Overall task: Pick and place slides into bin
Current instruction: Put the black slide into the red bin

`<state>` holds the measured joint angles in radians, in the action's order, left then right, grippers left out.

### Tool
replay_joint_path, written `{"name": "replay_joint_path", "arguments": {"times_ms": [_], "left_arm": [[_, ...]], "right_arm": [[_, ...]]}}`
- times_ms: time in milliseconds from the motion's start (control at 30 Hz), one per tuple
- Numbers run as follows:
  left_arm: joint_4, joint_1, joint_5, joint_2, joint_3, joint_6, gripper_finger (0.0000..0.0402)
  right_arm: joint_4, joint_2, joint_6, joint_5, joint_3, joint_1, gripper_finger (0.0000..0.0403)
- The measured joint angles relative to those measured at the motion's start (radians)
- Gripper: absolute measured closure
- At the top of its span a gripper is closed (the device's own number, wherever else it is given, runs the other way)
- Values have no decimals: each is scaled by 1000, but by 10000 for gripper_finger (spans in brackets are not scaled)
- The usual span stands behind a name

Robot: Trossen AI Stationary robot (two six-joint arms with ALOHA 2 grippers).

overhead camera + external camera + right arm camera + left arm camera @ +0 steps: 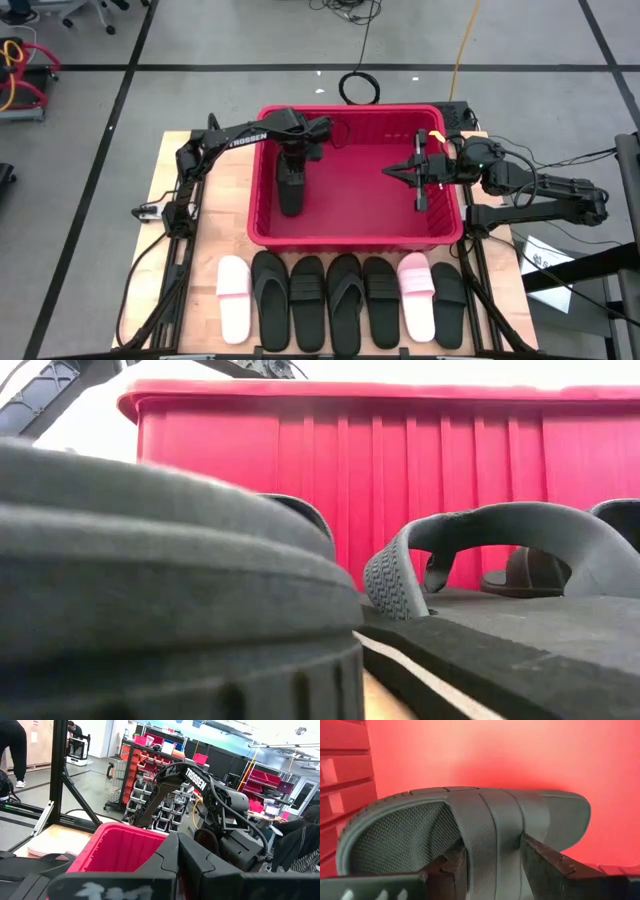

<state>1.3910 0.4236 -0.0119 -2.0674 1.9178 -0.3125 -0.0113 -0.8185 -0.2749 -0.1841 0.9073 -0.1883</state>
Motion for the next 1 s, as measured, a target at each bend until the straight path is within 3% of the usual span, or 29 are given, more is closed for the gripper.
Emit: {"name": "replay_joint_path", "arguments": {"times_ms": [700, 1000], "left_arm": [[1, -23, -62, 43, 0, 0, 245], [-1, -16, 63, 28, 1, -21, 245]], "right_arm": [[0, 0, -2, 0, 0, 0, 403], [1, 0, -19, 0, 0, 0, 403]]}}
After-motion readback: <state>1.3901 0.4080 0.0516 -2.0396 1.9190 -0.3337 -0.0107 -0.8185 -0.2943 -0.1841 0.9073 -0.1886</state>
